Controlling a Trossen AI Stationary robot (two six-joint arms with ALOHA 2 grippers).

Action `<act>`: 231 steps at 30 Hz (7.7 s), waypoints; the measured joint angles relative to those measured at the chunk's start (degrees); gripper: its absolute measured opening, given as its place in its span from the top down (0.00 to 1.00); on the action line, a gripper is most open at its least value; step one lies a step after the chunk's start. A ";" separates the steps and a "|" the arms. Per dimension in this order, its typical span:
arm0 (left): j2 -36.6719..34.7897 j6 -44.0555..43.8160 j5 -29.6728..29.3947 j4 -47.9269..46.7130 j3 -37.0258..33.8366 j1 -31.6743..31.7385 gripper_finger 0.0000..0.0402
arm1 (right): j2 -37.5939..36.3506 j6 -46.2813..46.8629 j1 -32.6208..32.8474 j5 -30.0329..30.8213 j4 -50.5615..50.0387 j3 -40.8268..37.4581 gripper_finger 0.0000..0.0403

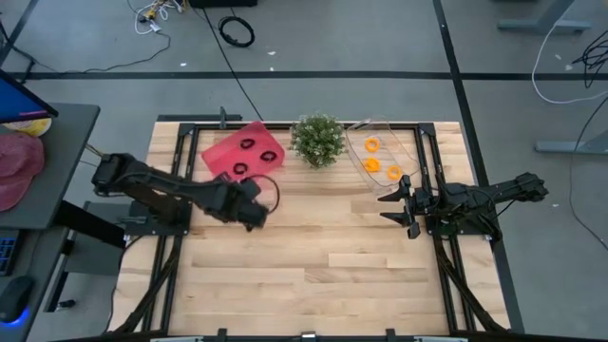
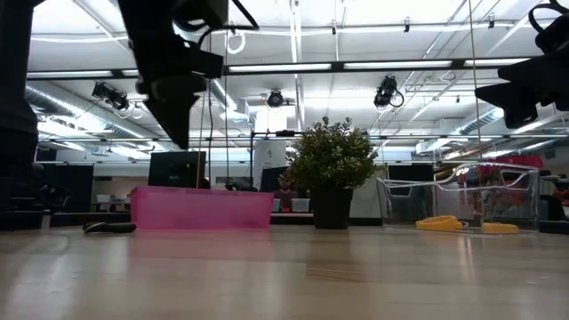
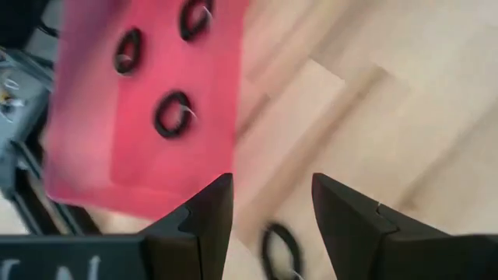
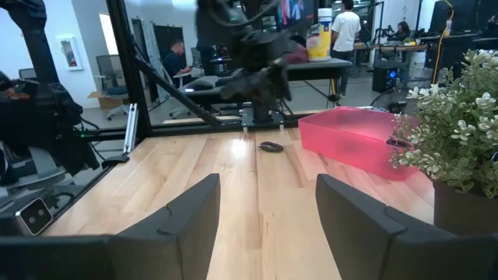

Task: Sort spring keychains
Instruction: Put the black spring keychain into the pink bin, then return to Home Position

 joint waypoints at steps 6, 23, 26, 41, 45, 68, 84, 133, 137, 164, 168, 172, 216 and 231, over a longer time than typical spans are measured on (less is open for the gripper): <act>-0.01 -10.10 2.58 -2.03 -0.02 -8.18 0.55 | 0.00 0.01 0.00 0.00 0.00 0.00 0.47; -0.11 -32.35 7.57 -8.29 -6.65 -19.65 0.55 | 0.00 0.00 0.00 0.01 0.00 0.00 0.47; -0.11 -32.45 8.67 -7.97 -9.91 -16.91 0.55 | 0.00 0.01 0.00 0.01 0.00 0.00 0.47; -0.04 -19.58 11.70 10.53 -16.81 -7.02 0.55 | 0.00 -0.01 0.00 0.02 0.00 0.00 0.47; -0.04 -19.47 11.16 10.40 -16.81 -6.79 0.56 | 0.00 0.02 0.00 0.01 0.00 0.00 0.47; -0.71 -9.14 19.30 24.25 -26.59 2.34 0.84 | 0.00 -0.01 0.00 0.01 -0.01 0.00 0.47; -0.68 5.86 0.07 25.63 -10.32 -6.18 0.99 | 0.00 0.02 0.00 0.00 0.02 0.00 0.47; -0.72 15.74 -48.62 13.48 -7.37 10.39 0.99 | 0.00 0.02 0.00 0.00 0.02 0.00 0.47; -0.72 17.76 -48.89 13.93 -7.37 12.81 0.99 | 0.00 0.00 0.00 0.01 0.02 0.00 0.47; -0.70 17.07 -40.26 15.99 -7.37 18.97 0.56 | 0.00 0.02 0.00 0.00 0.00 0.00 0.47; -0.70 17.69 -40.25 16.81 -7.37 18.95 0.50 | 0.00 0.00 0.00 0.00 0.00 0.00 0.47; -0.70 18.06 -40.43 16.92 -7.37 18.95 0.48 | 0.00 0.02 0.00 0.00 0.00 0.00 0.47; -0.81 51.06 11.89 57.91 -7.37 18.55 0.48 | 0.02 -0.01 0.00 0.00 0.00 0.00 0.47; -1.12 52.36 22.49 63.72 -7.37 9.73 0.48 | 0.01 0.02 0.00 0.00 0.00 0.00 0.47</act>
